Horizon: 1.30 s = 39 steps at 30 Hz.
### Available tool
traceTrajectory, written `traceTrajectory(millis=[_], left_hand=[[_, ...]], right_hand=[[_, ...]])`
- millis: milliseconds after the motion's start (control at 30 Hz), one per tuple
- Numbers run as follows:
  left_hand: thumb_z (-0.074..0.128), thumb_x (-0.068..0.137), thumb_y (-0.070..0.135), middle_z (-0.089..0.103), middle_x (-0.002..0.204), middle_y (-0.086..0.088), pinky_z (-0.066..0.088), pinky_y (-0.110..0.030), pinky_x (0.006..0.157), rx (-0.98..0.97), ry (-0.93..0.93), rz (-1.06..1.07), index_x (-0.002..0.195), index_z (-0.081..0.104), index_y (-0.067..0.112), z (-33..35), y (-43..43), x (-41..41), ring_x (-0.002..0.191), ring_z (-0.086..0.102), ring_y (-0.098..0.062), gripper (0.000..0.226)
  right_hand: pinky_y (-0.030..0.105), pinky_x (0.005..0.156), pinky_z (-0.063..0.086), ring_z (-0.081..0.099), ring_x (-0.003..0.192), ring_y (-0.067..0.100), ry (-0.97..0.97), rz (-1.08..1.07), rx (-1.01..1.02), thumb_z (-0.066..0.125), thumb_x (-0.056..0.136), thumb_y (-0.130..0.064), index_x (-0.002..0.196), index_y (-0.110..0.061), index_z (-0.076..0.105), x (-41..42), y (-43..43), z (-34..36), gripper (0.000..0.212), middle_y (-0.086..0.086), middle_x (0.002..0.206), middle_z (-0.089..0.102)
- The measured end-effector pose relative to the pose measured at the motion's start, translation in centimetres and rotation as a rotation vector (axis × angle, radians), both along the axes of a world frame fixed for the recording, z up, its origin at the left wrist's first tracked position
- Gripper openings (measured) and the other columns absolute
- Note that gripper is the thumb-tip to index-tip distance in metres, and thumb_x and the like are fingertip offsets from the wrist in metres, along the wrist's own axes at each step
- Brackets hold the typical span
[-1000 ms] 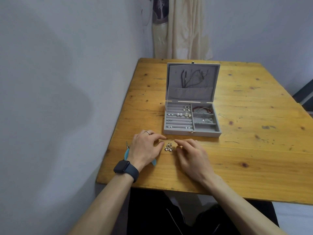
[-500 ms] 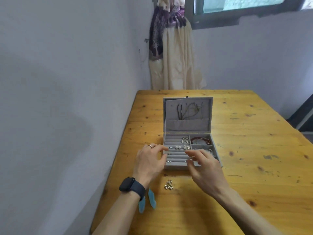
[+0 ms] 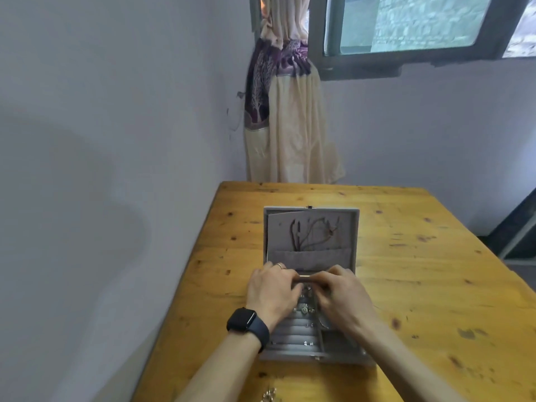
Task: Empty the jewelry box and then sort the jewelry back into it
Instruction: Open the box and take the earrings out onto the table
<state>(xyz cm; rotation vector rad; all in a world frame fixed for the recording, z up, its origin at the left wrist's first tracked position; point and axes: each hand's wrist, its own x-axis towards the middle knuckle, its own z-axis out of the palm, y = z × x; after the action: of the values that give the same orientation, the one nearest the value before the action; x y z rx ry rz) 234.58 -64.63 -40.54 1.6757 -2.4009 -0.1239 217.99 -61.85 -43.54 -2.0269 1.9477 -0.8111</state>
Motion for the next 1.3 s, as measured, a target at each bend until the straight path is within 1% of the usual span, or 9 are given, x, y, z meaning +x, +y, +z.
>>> traceTrajectory(millis=[133, 267, 500, 633, 733, 833, 933, 1133, 1300], left_hand=[[0.046, 0.098, 0.05, 0.064, 0.117, 0.005, 0.038, -0.036, 0.093, -0.018, -0.1, -0.002, 0.119, 0.07, 0.032, -0.7, -0.3, -0.5, 0.115, 0.051, -0.021, 0.037], [0.048, 0.099, 0.049, 0.064, 0.118, 0.007, 0.036, -0.036, 0.094, -0.011, -0.078, -0.027, 0.121, 0.069, 0.038, -0.6, -0.1, -0.4, 0.115, 0.05, -0.019, 0.032], [0.052, 0.097, 0.042, 0.067, 0.115, 0.007, 0.035, -0.038, 0.095, 0.0, -0.015, -0.002, 0.115, 0.068, 0.034, -0.5, 0.2, -0.7, 0.113, 0.053, -0.02, 0.026], [0.055, 0.096, 0.041, 0.072, 0.101, 0.011, 0.046, -0.036, 0.093, 0.04, 0.212, 0.05, 0.105, 0.07, 0.032, -0.4, 0.8, 0.1, 0.102, 0.061, -0.014, 0.019], [0.063, 0.093, 0.04, 0.071, 0.088, 0.017, 0.056, -0.031, 0.08, 0.099, 0.48, 0.089, 0.097, 0.072, 0.032, -0.1, 1.4, 1.2, 0.087, 0.065, -0.003, 0.012], [0.066, 0.093, 0.035, 0.07, 0.084, 0.017, 0.054, -0.019, 0.071, 0.096, 0.636, 0.089, 0.094, 0.071, 0.032, 1.0, 2.6, 2.5, 0.082, 0.064, 0.004, 0.006], [0.068, 0.092, 0.033, 0.07, 0.086, 0.018, 0.049, -0.009, 0.068, 0.094, 0.702, 0.074, 0.095, 0.072, 0.031, 1.9, 4.6, 3.7, 0.084, 0.063, 0.007, 0.005], [0.071, 0.089, 0.035, 0.072, 0.083, 0.019, 0.054, -0.014, 0.069, 0.171, 0.692, 0.022, 0.091, 0.074, 0.031, 1.8, 9.9, 4.8, 0.082, 0.065, 0.005, 0.004], [0.072, 0.087, 0.036, 0.071, 0.076, 0.02, 0.054, -0.022, 0.069, 0.221, 0.562, -0.006, 0.088, 0.075, 0.031, -0.7, 14.4, 4.8, 0.077, 0.063, 0.006, 0.007]], right_hand=[[0.031, 0.082, 0.047, 0.047, 0.094, 0.015, 0.06, 0.036, 0.029, 0.057, 0.095, -0.041, 0.115, -0.04, 0.071, 0.2, -0.8, -0.3, 0.025, -0.012, 0.092, 0.05], [0.034, 0.079, 0.049, 0.052, 0.096, 0.02, 0.141, 0.076, 0.012, 0.058, 0.095, -0.036, 0.114, -0.039, 0.073, -0.1, -0.5, -0.5, 0.024, -0.006, 0.1, 0.061], [0.035, 0.081, 0.048, 0.049, 0.101, 0.02, 0.213, 0.067, 0.086, 0.051, 0.096, -0.04, 0.115, -0.039, 0.071, 0.3, -0.5, 0.4, 0.028, -0.005, 0.107, 0.059], [0.036, 0.085, 0.048, 0.048, 0.104, 0.02, 0.204, 0.085, 0.098, 0.054, 0.096, -0.037, 0.107, -0.034, 0.074, 0.2, -0.7, 0.9, 0.023, -0.005, 0.11, 0.059], [0.035, 0.084, 0.046, 0.049, 0.106, 0.02, 0.186, 0.085, 0.121, 0.055, 0.097, -0.034, 0.105, -0.025, 0.07, 0.4, -0.7, 0.9, 0.019, -0.003, 0.113, 0.058], [0.034, 0.08, 0.044, 0.052, 0.101, 0.02, 0.146, 0.062, 0.076, 0.051, 0.099, -0.031, 0.104, -0.021, 0.063, 0.7, -0.1, 1.0, 0.017, -0.001, 0.109, 0.062], [0.033, 0.069, 0.042, 0.058, 0.085, 0.021, -0.035, 0.013, -0.009, 0.052, 0.1, -0.024, 0.1, -0.019, 0.06, 0.7, 1.9, 1.9, 0.01, -0.001, 0.092, 0.066], [0.029, 0.066, 0.048, 0.059, 0.078, 0.013, -0.19, 0.046, -0.121, 0.06, 0.097, -0.019, 0.098, -0.02, 0.061, 0.6, 9.9, 2.3, 0.002, -0.007, 0.087, 0.066], [0.027, 0.07, 0.047, 0.058, 0.081, 0.008, -0.137, 0.153, 0.033, 0.061, 0.096, -0.021, 0.096, -0.026, 0.059, 0.7, 16.1, -0.3, 0.005, -0.014, 0.089, 0.066]])
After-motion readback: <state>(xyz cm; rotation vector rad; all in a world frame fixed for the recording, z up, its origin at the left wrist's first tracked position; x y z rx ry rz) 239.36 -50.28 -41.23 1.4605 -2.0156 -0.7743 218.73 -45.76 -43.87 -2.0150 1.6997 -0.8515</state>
